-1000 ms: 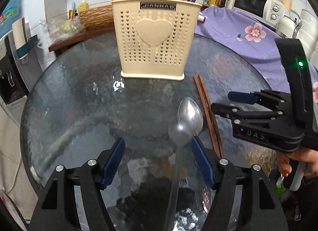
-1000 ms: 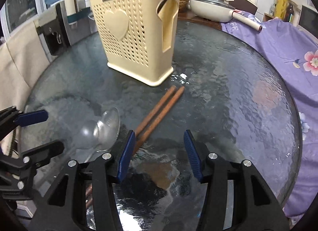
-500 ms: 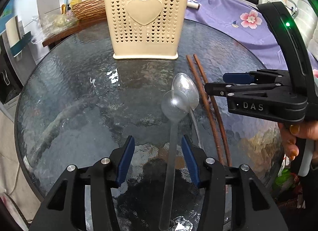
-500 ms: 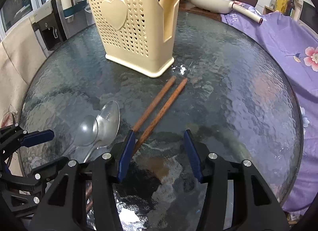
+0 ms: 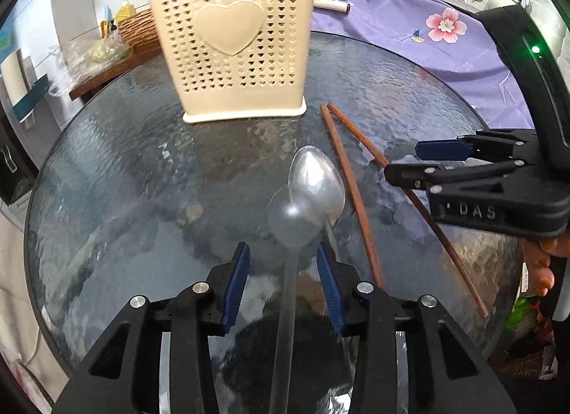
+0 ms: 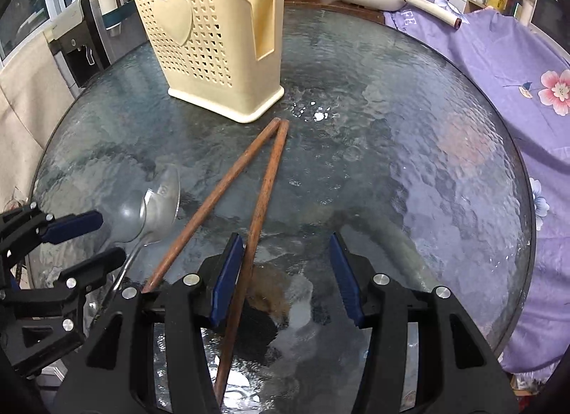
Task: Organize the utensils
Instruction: 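Grasp a metal spoon handle with left tool while right tool grasps a wooden chopstick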
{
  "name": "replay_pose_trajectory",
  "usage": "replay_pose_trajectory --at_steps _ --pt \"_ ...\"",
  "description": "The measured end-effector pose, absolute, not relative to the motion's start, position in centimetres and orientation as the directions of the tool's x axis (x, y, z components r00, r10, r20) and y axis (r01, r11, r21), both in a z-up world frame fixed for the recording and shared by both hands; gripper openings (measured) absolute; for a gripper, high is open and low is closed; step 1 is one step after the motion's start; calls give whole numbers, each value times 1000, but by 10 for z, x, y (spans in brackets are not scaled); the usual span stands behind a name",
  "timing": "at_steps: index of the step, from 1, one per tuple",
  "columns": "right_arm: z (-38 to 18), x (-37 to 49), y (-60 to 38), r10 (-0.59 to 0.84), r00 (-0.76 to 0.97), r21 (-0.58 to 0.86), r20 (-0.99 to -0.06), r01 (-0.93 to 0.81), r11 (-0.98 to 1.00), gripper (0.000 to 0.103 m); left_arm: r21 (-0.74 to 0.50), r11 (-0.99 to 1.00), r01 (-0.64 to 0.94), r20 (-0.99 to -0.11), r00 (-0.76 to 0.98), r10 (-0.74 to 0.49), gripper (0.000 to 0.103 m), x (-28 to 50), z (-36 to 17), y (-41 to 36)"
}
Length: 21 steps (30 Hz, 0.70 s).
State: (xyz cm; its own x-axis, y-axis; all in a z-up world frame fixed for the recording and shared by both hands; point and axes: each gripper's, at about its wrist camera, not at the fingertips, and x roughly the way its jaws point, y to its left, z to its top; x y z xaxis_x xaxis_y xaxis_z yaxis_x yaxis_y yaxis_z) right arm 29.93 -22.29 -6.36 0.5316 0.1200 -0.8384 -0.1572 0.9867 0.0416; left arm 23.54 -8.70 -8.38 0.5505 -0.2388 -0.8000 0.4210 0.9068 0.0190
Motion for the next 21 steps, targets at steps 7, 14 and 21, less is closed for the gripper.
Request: replay_pose_trajectory --at_steps 7,14,21 --pt "-63 310 -222 110 531 37 -840 -147 989 51 25 907 420 -798 556 -234 37 247 -84 -98" --pt "-62 329 -214 104 525 36 -845 -138 990 44 25 912 410 -801 553 -227 35 252 -83 -102" --pt "-60 351 -203 104 504 37 -857 -142 989 22 -3 919 393 -805 545 -235 35 259 -82 -99"
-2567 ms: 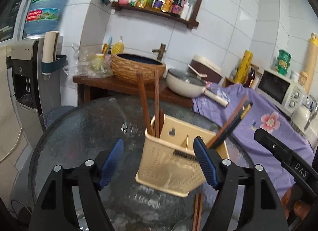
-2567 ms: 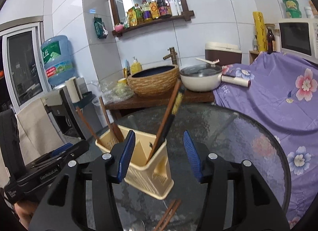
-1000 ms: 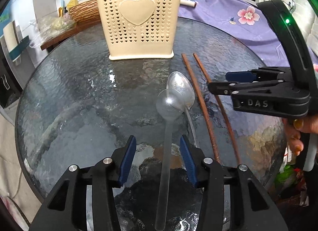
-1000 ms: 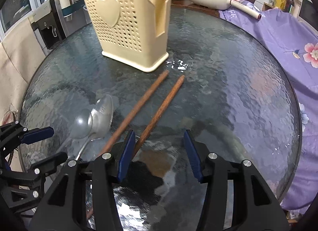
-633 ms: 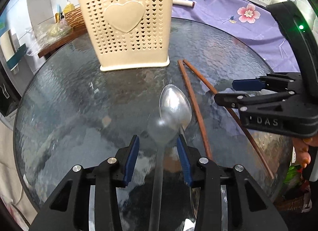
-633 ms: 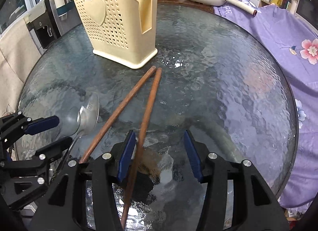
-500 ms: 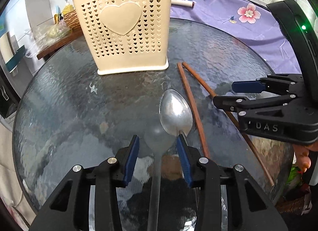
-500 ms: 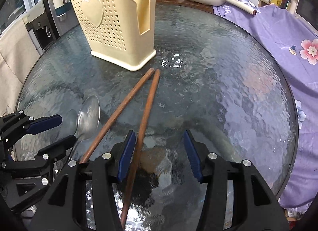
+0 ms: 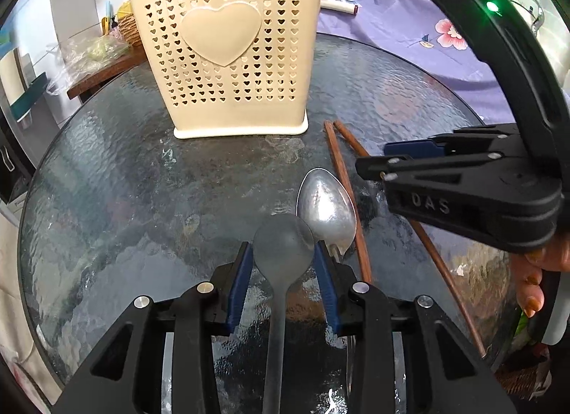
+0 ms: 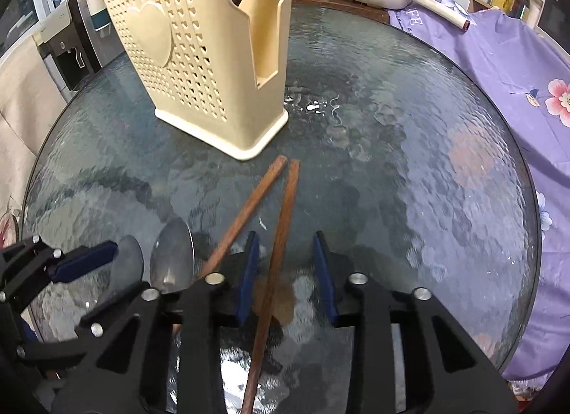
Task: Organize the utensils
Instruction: 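Grasp a metal spoon handle with left tool while right tool grasps a wooden chopstick, then lift the spoon and chopstick upright and carry both above the holder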
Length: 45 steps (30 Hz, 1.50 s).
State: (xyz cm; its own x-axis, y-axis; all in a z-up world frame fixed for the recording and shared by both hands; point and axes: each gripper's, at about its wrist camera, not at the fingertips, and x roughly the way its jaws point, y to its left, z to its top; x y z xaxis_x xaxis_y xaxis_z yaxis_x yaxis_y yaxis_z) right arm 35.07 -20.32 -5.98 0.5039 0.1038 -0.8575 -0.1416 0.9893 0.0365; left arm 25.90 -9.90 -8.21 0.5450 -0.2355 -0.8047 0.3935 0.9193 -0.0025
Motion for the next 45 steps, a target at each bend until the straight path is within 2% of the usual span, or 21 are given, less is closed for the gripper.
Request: replay_pose_trajectory --at_steps 3,10,18,26,33,45 --pt "-59 357 -204 98 501 33 -860 -137 990 10 -21 922 387 -806 539 -245 35 262 -81 -96" --pt "-59 359 -217 141 506 80 -851 -140 987 8 -45 927 373 -791 553 -261 35 266 -74 -85" --pt "-29 338 -239 235 601 167 -764 -167 972 7 -87 929 359 -744 597 -301 34 260 -47 -70" --pt "23 311 -257 387 670 311 -634 -237 920 7 -128 935 332 -662 673 -330 34 252 -5 -50" --pt "57 297 -258 431 686 337 -587 -277 900 7 -111 933 341 -614 715 -335 34 237 25 -52" --pt "105 285 -252 461 712 316 -530 -339 886 7 -155 932 327 -555 752 -356 34 244 61 -41"
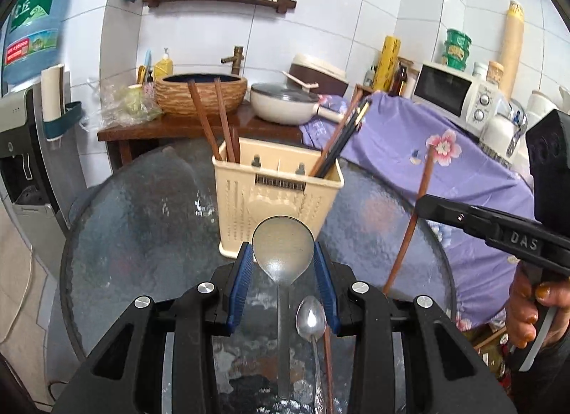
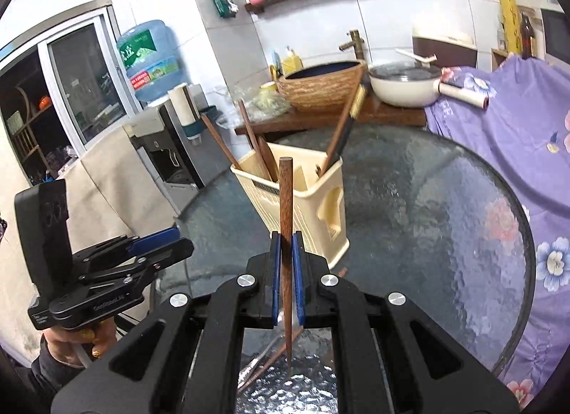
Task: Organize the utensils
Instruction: 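Lift the spoon and chopstick upright and carry both above the holder, then lower the spoon into the holder with left tool while right tool drops the chopstick in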
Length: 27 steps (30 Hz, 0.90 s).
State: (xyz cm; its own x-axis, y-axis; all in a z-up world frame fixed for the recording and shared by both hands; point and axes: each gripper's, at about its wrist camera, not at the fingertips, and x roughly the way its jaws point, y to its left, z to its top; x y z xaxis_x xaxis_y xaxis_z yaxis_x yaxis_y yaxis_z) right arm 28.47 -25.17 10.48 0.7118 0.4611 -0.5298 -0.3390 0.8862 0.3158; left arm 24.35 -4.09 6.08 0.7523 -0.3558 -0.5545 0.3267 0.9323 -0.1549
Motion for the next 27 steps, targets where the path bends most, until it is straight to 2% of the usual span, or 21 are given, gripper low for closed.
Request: replay_pose_trajectory --at_steps 7,16,22,24,27 --pt "154 289 -248 475 741 306 -475 -367 879 7 -215 932 292 -444 821 -359 34 261 107 -32" --pt "222 309 -245 440 823 286 -360 -352 891 7 -232 943 239 -279 913 -299 34 296 168 -38" --pt "252 326 -244 371 889 268 -269 -301 915 7 -243 951 188 -207 948 -241 34 323 181 -42" --pt "251 332 -244 349 901 260 -259 -282 923 7 -229 960 159 -179 963 -202 34 333 179 -45" --pt "240 344 -243 329 906 260 -265 -261 930 7 -240 962 133 -184 966 -179 34 348 166 -47"
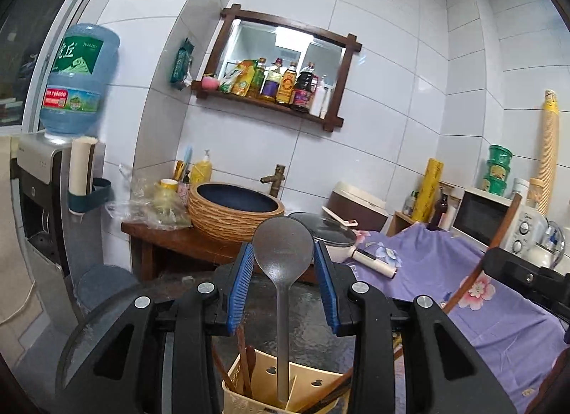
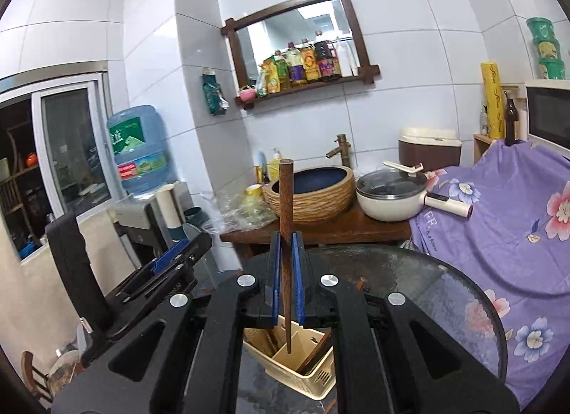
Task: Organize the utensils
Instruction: 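Lower the spoon into the holder with left tool while right tool drops the chopstick in, then withdraw both tools back to the last spoon and wooden chopstick on the table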
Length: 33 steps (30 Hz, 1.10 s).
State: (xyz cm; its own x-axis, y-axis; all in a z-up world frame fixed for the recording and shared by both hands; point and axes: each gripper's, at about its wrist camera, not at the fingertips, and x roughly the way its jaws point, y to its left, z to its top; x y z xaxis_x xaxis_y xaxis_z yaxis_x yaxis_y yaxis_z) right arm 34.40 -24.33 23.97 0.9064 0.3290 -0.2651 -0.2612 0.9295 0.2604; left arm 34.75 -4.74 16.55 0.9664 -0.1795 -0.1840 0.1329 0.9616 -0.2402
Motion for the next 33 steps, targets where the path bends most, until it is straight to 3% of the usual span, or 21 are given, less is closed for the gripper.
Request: replay_pose_trajectory --at_steps 14,29,33 --pt "157 367 -228 288 897 222 -335 -222 949 7 -239 965 112 -267 948 -176 34 372 93 -52" --pt "116 374 -231 300 865 252 -401 -211 944 8 -202 968 149 -350 912 -214 35 364 57 -56" --pt "109 372 -235 289 863 241 -414 -202 949 12 -196 967 163 -356 907 -225 40 358 54 -54"
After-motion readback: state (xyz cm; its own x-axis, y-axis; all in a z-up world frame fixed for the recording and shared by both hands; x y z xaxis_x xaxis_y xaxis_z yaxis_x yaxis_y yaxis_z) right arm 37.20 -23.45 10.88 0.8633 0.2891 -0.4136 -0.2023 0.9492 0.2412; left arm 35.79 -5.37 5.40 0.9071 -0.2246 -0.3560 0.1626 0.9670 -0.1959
